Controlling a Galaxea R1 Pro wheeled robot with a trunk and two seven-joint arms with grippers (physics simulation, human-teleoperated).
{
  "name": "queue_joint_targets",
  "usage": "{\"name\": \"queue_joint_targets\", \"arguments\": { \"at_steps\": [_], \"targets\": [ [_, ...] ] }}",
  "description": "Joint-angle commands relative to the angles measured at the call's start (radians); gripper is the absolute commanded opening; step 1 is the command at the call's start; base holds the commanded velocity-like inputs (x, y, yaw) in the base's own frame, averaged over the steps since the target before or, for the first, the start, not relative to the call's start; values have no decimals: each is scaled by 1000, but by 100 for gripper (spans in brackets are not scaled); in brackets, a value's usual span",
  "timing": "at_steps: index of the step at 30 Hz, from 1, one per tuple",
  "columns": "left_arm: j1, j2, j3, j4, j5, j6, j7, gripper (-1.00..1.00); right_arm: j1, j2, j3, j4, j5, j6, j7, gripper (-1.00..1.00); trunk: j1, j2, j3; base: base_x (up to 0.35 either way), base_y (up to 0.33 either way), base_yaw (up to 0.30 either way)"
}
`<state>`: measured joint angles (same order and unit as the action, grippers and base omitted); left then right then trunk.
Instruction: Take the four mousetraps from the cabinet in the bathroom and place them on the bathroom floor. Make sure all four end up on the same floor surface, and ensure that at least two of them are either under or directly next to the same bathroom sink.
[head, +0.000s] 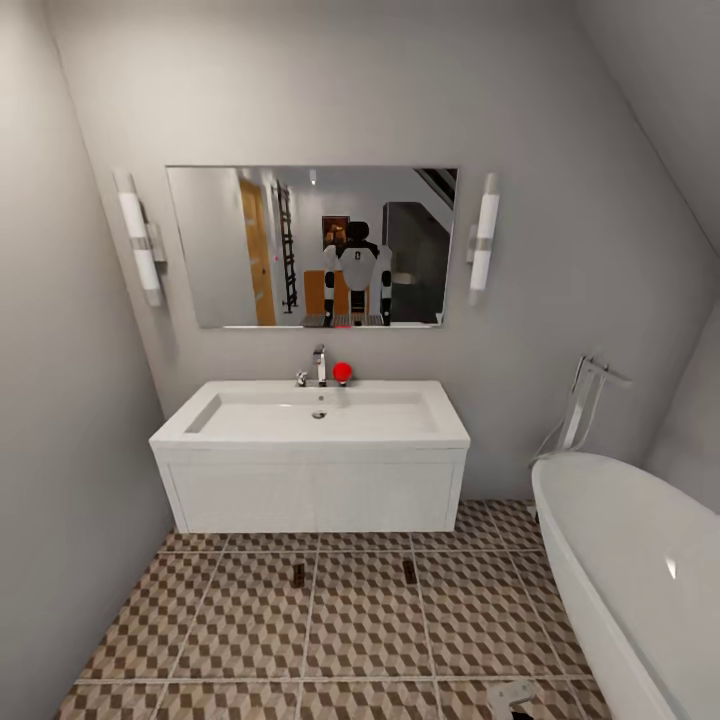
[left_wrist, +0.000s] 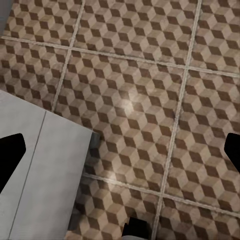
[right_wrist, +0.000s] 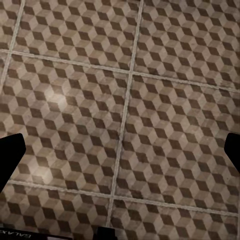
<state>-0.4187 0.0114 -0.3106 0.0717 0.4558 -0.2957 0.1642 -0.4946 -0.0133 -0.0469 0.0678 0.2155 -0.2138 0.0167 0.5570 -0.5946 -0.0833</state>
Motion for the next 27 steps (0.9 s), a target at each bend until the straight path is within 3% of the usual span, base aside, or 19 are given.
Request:
{"name": "queue_joint_targets", "arguments": {
  "at_steps": [1,27],
  "targets": [
    [-2,-1,-8,3,6,-5,1,100,-2,-1,-5,4,5,-7,2,100,-4,6,1,0,0,0],
    [-2,-1,-9,3,6,-5,1,100,-2,-1,-5,4,5,-6,2,100,-103,188,83,0,0,0]
  ]
}}
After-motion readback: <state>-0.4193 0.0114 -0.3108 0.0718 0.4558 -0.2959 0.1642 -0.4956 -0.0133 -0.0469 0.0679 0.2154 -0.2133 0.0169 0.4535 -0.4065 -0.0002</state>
